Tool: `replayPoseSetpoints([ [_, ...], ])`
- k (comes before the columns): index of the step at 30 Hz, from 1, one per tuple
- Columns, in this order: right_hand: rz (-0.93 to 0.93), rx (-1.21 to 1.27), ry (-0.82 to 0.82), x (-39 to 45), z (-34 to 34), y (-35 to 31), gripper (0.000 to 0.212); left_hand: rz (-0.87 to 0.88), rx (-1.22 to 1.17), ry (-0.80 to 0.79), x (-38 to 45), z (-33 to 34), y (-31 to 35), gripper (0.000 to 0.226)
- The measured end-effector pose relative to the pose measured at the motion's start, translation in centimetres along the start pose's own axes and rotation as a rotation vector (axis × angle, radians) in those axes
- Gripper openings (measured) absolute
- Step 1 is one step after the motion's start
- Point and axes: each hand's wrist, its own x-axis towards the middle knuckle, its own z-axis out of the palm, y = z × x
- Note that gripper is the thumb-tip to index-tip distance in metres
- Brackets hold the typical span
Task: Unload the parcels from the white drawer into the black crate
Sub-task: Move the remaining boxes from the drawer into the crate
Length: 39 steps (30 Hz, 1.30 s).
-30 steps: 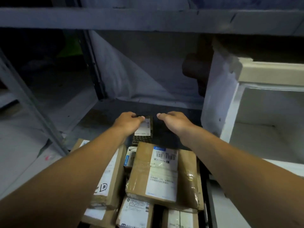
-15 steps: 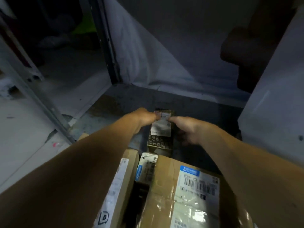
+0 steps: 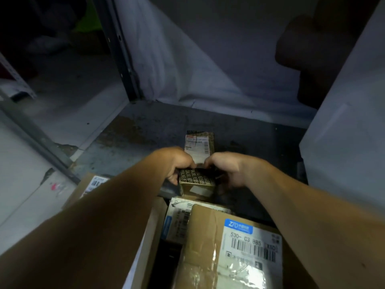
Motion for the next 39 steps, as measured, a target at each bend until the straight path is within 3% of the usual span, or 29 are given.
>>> replayPoseSetpoints([
  [4, -0.087, 0.06, 0.072, -2.7, -0.2, -1.2, 0.029, 0.079, -0.073, 0.069, -1.4, -1.1, 0.6, 0.008],
  [9, -0.352, 0.251, 0.196, -8.6, 0.4, -1.8, 0.045, 0.266, -0.242, 0.146, -6.2, -2.9, 1.4, 0.028],
  [15, -0.601, 0.402, 0.284, -16.5, 2.1, -0.6, 0.054, 0.458, -0.465, 0.147, -14.4, -3.9, 0.2, 0.047],
  [20, -0.662, 0.495, 0.308, -22.9, 3.8, 1.8, 0.064, 0.56, -0.599, 0.101, -20.8, -3.7, -2.5, 0.063],
  [27, -0.741, 0.517, 0.317, -30.2, 6.3, 5.7, 0.072, 0.663, -0.716, -0.028, -28.5, -2.1, -6.6, 0.065],
  [39, -0.773, 0.461, 0.318, -36.3, 7.6, 12.1, 0.073, 0.689, -0.597, -0.148, -34.2, 0.3, -10.0, 0.044],
])
